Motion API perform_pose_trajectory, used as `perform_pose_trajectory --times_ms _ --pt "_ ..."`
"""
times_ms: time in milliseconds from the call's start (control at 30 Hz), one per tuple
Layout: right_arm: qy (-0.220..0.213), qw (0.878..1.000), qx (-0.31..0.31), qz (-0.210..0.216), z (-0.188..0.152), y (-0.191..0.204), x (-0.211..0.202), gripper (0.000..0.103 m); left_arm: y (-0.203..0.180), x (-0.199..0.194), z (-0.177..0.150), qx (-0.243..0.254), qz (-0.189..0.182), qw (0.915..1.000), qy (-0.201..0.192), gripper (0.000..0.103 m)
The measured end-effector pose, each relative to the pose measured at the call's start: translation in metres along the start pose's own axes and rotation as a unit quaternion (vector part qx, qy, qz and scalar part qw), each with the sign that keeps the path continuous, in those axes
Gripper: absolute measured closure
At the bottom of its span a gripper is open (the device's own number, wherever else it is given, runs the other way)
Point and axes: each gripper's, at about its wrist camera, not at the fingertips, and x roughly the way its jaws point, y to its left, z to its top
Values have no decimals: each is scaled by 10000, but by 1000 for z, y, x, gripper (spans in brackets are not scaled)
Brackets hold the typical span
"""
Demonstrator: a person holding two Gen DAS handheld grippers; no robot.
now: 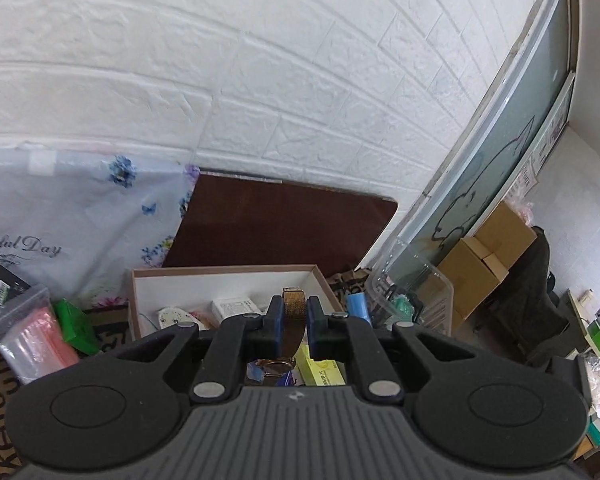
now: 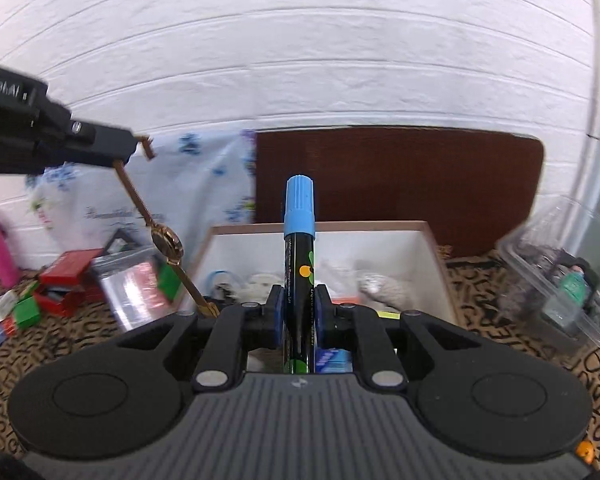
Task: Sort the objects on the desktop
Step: 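Carry the strap with the left tool while the right tool carries the marker over the white box, then open both tools to drop the strap and marker into the white box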
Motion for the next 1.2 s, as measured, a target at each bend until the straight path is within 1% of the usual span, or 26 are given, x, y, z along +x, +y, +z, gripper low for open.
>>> perform_pose_trajectory --times_ms 267,400,433,467,500,533,567,600,667,733,800,833,1033,1200 --pt "344 9989 137 -302 -6 -37 49 90 14 66 5 -55 199 9989 420 93" --pt "558 9977 176 -346 -9 -49 82 90 25 93 8 -115 330 9978 557 93" --pt "610 9974 184 -326 -11 -51 91 90 28 97 8 -165 370 9976 569 90" --pt "658 9972 165 -302 -11 -53 98 89 31 102 8 -224 387 9972 607 72" --pt "702 9971 111 -286 -12 -53 105 88 33 105 8 -300 421 9964 675 43" --pt "735 9968 39 -296 -14 -52 110 86 34 108 7 -332 493 9956 728 30" --pt "765 9966 -28 -321 -14 -51 113 72 34 110 5 -313 603 9947 774 14" --pt "761 9965 -88 -339 -16 -50 114 60 34 111 3 -268 712 9936 835 7" --pt "770 9965 -140 -305 -19 -49 113 53 34 115 -2 -229 884 9907 1008 3" --pt "842 9959 -131 -305 -24 -48 112 46 35 116 -8 -229 941 9897 1051 2" --pt "849 9957 -84 -354 -28 -48 107 22 36 113 -14 -304 928 9896 1059 0" --pt "824 9959 -44 -364 -30 -48 104 20 37 111 -16 -352 915 9896 1057 0" --pt "792 9962 88 -352 -35 -47 86 19 34 97 -23 -404 979 9899 942 0" --pt "737 9968 120 -295 -32 -40 73 19 26 83 -27 -294 1045 9907 818 0"
